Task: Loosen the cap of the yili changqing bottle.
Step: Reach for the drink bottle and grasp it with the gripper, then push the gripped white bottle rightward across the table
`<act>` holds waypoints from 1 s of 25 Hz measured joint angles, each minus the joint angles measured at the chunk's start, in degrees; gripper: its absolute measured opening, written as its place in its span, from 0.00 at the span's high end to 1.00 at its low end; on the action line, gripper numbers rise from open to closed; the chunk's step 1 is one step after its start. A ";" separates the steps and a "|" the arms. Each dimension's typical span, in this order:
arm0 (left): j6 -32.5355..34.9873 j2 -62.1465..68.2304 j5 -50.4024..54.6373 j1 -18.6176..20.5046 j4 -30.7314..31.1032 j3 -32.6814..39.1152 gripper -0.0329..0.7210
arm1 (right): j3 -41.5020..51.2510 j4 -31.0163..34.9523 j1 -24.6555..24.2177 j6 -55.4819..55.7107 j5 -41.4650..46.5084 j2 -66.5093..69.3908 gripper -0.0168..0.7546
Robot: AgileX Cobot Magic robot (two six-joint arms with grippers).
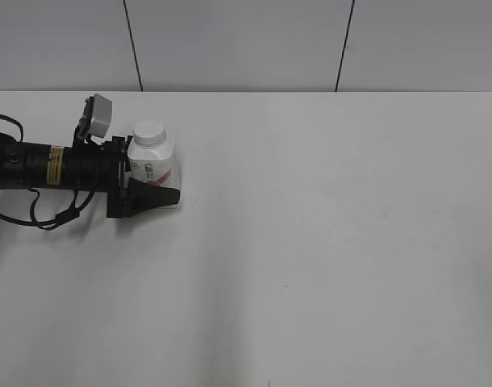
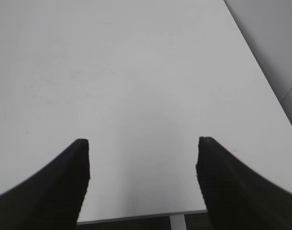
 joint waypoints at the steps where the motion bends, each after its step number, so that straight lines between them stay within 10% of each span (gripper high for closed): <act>1: 0.00 0.00 0.00 -0.12 -0.06 0.00 0.17 | 0.00 0.00 0.00 0.00 0.00 0.00 0.26; 12: 0.00 0.00 0.21 -0.11 -0.43 0.00 0.37 | 0.00 0.00 0.00 0.00 0.00 0.00 0.26; 25: -3.42 0.04 0.63 -0.30 -2.18 -0.10 0.37 | 0.00 0.00 0.00 0.00 0.00 0.00 0.26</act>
